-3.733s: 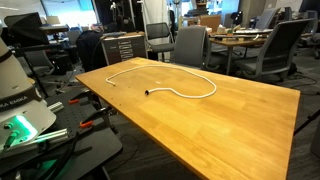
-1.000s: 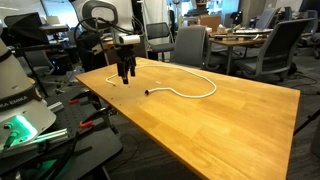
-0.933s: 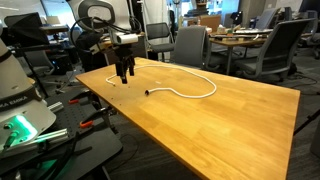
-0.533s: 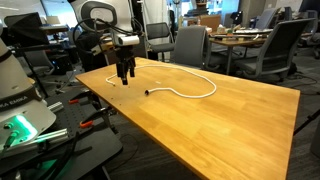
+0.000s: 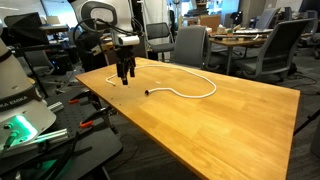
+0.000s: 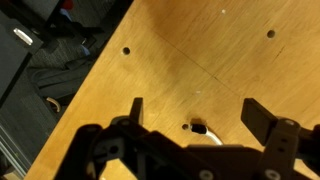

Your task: Make a knot using the object on the table

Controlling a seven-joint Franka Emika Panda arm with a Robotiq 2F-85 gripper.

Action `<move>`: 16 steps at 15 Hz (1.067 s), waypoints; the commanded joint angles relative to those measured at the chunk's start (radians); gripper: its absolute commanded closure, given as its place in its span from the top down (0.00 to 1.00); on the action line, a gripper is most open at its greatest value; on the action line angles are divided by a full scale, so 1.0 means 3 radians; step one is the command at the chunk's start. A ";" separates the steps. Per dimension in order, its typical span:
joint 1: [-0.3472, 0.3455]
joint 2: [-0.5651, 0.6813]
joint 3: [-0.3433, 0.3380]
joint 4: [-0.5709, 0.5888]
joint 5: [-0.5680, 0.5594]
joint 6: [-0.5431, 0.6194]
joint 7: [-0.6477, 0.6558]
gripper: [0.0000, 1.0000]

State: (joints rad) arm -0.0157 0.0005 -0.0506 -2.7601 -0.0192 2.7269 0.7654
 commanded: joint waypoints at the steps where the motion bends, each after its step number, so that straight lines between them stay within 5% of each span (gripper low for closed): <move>1: -0.0060 0.0078 -0.0018 0.0003 -0.0282 0.0166 -0.0115 1.00; 11: -0.0123 -0.0302 -0.0035 0.0038 -0.0159 -0.0334 -0.2303 1.00; 13: -0.0063 -0.0325 -0.0035 0.0042 0.0119 -0.0414 -0.2830 1.00; 14: -0.0125 -0.0202 -0.0020 0.0043 -0.0094 -0.0285 -0.2392 1.00; 16: -0.0122 -0.0196 -0.0021 0.0041 -0.0053 -0.0298 -0.2455 1.00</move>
State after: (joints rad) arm -0.0487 -0.0577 -0.0601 -2.7487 -0.0356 2.6396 0.0297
